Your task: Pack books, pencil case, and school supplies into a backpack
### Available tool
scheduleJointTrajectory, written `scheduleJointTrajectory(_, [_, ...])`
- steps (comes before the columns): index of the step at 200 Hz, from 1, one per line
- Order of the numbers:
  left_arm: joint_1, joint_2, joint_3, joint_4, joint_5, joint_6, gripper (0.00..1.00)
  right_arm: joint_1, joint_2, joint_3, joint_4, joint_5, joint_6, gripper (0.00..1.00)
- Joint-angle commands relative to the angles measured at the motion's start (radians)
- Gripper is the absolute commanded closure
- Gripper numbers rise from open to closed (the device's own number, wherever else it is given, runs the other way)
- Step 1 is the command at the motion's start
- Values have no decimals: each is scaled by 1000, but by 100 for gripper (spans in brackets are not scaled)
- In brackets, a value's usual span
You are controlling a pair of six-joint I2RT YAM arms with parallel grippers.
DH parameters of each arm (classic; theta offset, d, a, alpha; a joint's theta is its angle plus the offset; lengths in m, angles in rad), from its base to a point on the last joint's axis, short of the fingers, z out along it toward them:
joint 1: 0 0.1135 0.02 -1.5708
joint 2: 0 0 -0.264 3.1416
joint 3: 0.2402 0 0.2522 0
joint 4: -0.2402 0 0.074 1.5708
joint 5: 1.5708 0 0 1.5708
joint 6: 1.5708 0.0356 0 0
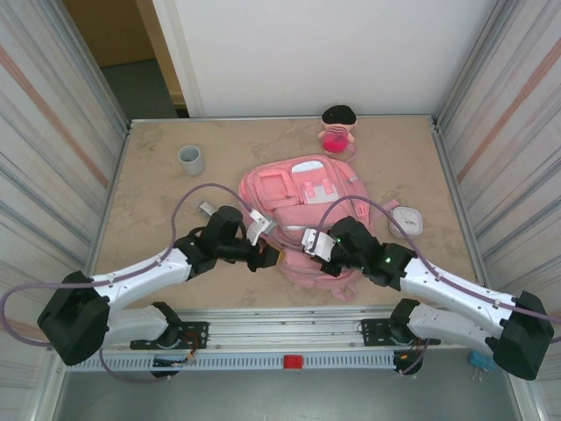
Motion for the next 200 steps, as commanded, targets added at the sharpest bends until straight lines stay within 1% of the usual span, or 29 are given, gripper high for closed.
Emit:
scheduleJointTrajectory(1, [-50,-10,72,60,131,62,89,-5,-21,50,124,-70,40,100])
scheduleJointTrajectory(22, [-51,-31,64,32,101,73,91,-10,-28,58,73,-27,32,100])
scheduleJointTrajectory(49, [-48,-88,64,-64,-8,119,94,-10,-52,62,17,43,24,100])
scheduleJointTrajectory(68, [-46,-107,67,-102,-56,139,97,-8,-52,72,-19,69,16,100])
scheduleJointTrajectory(83, [-45,-100,72,-96,-36,147,98,8,-32,81,-32,74,5,100])
scheduleJointTrajectory(109, [-47,-56,88,-45,80,139,100,68,25,87,-26,118,-29,100])
scheduleJointTrajectory(118, [-52,-43,94,-41,101,139,100,78,37,90,-29,133,-41,100])
scheduleJointTrajectory(123, [-53,-41,95,-41,111,140,100,81,71,92,-32,140,-46,100])
scheduleJointTrajectory(156, [-55,-53,87,-64,103,165,100,81,151,97,-49,168,-67,100])
scheduleJointTrajectory(177, [-57,-37,94,-126,88,193,100,82,166,93,-32,154,-68,100])
scheduleJointTrajectory(200, [-58,-24,89,-150,45,204,100,76,172,99,-40,184,-68,100])
